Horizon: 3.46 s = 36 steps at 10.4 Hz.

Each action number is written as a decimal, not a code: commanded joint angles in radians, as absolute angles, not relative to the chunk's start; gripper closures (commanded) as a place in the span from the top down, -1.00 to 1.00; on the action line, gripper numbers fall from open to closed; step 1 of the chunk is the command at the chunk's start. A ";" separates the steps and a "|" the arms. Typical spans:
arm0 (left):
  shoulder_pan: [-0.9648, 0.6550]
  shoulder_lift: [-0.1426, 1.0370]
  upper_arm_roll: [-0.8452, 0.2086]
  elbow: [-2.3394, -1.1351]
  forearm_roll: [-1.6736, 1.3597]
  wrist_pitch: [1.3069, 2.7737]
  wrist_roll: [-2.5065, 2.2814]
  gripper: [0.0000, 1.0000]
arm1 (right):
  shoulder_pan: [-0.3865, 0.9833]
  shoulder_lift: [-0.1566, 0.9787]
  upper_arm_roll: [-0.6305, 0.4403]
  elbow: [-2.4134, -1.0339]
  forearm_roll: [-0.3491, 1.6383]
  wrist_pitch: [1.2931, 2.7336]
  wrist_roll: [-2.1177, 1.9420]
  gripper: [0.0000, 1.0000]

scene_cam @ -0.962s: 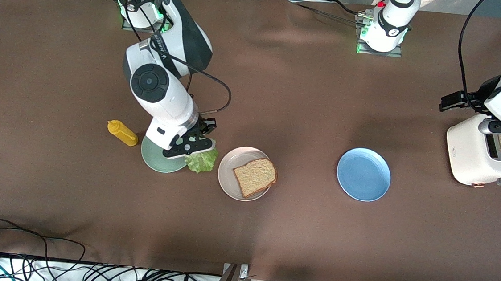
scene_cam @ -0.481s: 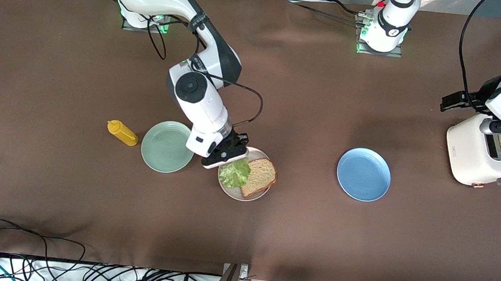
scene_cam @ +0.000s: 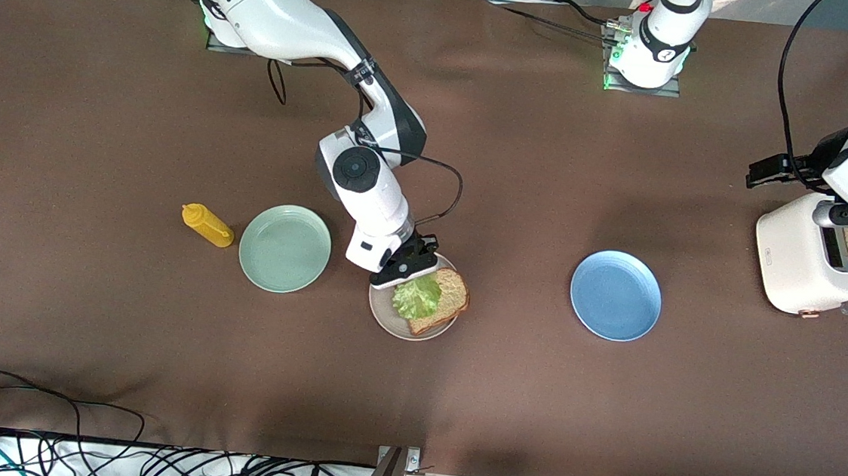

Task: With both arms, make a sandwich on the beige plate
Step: 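Lower the lettuce onto the bread and open the right gripper, then raise the right gripper and move it toward the mustard bottle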

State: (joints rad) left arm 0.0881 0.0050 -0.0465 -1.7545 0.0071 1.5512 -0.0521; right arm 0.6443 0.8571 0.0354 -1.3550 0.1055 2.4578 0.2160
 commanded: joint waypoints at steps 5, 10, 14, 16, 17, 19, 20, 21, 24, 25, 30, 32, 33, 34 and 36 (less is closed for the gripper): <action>0.104 -0.008 -0.051 -1.766 -0.015 1.534 -0.026 1.00 | 0.640 0.853 0.043 -1.351 0.104 2.471 0.198 1.00; 0.104 -0.008 -0.051 -1.764 -0.015 1.534 -0.026 1.00 | 0.630 0.780 0.035 -1.344 0.110 2.470 0.195 1.00; 0.104 -0.006 -0.051 -1.764 -0.015 1.528 -0.026 1.00 | 0.574 0.639 0.032 -1.341 0.109 2.142 0.195 1.00; 0.106 -0.008 -0.051 -1.764 -0.015 1.520 -0.026 1.00 | 0.543 0.544 0.023 -1.344 0.106 1.973 0.190 1.00; 0.112 -0.006 -0.051 -1.766 -0.015 1.516 -0.026 1.00 | 0.523 0.485 0.020 -1.360 0.104 1.889 0.192 1.00; 0.118 -0.006 -0.051 -1.766 -0.015 1.511 -0.026 1.00 | 0.464 0.361 0.020 -1.429 0.095 1.774 0.195 1.00; 0.118 -0.006 -0.051 -1.766 -0.015 1.511 -0.026 1.00 | 0.422 0.298 0.020 -1.481 0.095 1.740 0.192 1.00; 0.118 -0.006 -0.051 -1.764 -0.015 1.511 -0.026 1.00 | 0.388 0.234 0.015 -1.561 0.092 1.723 0.177 1.00; 0.118 -0.006 -0.051 -1.764 -0.015 1.511 -0.026 1.00 | 0.319 0.098 -0.050 -1.750 0.094 1.724 0.056 1.00; 0.118 -0.006 -0.051 -1.766 -0.015 1.509 -0.026 1.00 | 0.311 0.094 -0.095 -1.799 0.094 1.730 -0.043 1.00; 0.120 -0.006 -0.051 -1.766 -0.015 1.506 -0.026 1.00 | 0.203 0.115 -0.265 -1.928 0.109 1.823 -0.551 1.00; 0.127 -0.006 -0.051 -1.766 -0.015 1.506 -0.026 1.00 | 0.167 0.159 -0.288 -1.930 0.139 1.897 -0.735 1.00; 0.129 -0.006 -0.051 -1.766 -0.015 1.506 -0.026 1.00 | 0.131 0.199 -0.293 -1.928 0.217 1.928 -0.864 1.00; 0.132 -0.006 -0.051 -1.769 -0.015 1.506 -0.025 1.00 | 0.117 0.250 -0.299 -1.927 0.279 1.956 -0.976 1.00; 0.133 -0.006 -0.051 -1.769 -0.015 1.506 -0.025 1.00 | 0.051 0.319 -0.305 -1.927 0.426 1.965 -1.255 1.00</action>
